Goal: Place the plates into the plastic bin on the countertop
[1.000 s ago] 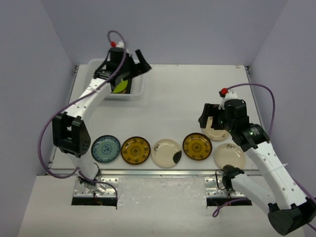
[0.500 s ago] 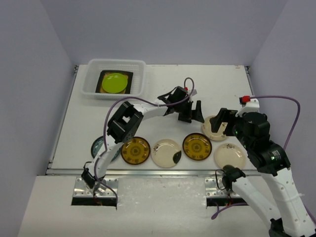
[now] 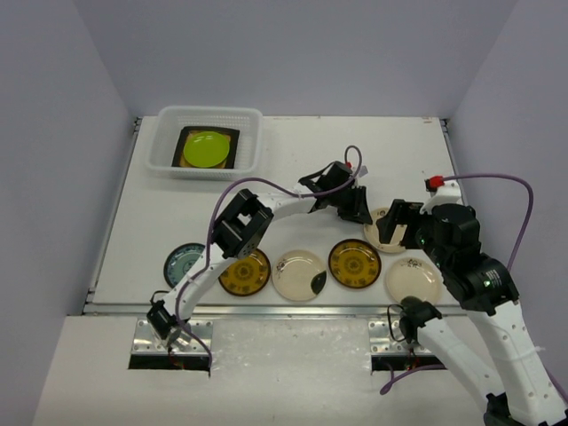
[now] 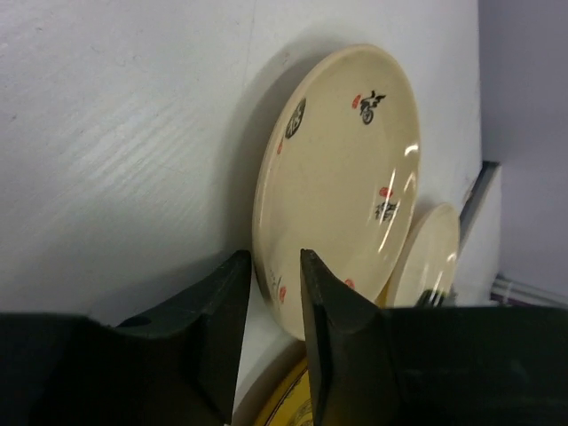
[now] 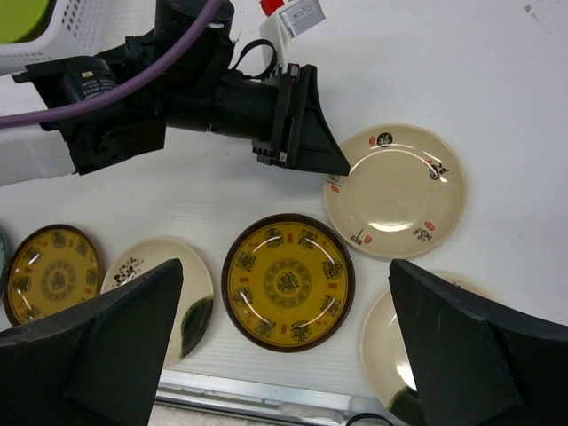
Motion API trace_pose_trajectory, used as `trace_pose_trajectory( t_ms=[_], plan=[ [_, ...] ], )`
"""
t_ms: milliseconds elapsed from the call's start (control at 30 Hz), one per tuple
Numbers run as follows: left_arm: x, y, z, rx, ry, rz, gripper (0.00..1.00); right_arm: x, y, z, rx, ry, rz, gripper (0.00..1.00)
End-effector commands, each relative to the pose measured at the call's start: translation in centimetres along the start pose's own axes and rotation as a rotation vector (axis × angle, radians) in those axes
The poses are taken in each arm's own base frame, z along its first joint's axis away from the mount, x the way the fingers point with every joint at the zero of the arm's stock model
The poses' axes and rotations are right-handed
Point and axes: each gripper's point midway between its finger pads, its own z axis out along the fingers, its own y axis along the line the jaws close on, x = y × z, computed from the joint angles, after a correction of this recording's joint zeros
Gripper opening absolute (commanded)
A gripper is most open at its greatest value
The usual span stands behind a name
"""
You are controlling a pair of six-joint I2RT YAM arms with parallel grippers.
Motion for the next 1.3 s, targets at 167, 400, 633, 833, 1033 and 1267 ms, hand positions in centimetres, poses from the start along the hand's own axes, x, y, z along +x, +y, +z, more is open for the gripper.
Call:
trace_pose_trajectory(
  t_ms=[167, 400, 633, 833, 1033, 1267],
  plan=[
    [1.8, 5.3, 1.9, -0.139, 0.031, -0.069, 0.00, -0.9, 0.5, 0.1, -0.032, -0.051, -0.004, 0.99],
    [-8.4, 0.6, -7.2, -0.023, -0.239, -0.063, 0.00, -0.9, 0.4, 0.2, -0.026, -0.059, -0.001, 0.99],
    [-19.6, 2.7, -27.2, -0.193, -0.663, -0.128, 0.00, 0.4, 0.6, 1.5, -0.037, -0.020, 0.002, 0.99],
    [-19.4, 13.3, -40.9, -0.473, -0.872, -0.398, 0.00, 0.9, 1.4, 2.5, -0.071, -0.007, 0.005, 0.99],
    [-17.8, 22.7, -50.0, -0.554, -0.980, -0.599, 0.00, 0.8, 1.8, 2.7, -0.088, 0.003, -0.012, 0.99],
    [-16.6, 27.5, -51.4, -0.604, -0.950, -0.656, 0.00, 1.3, 2.2, 3.0, -0.116, 0.031, -0.029, 0.99]
  ],
)
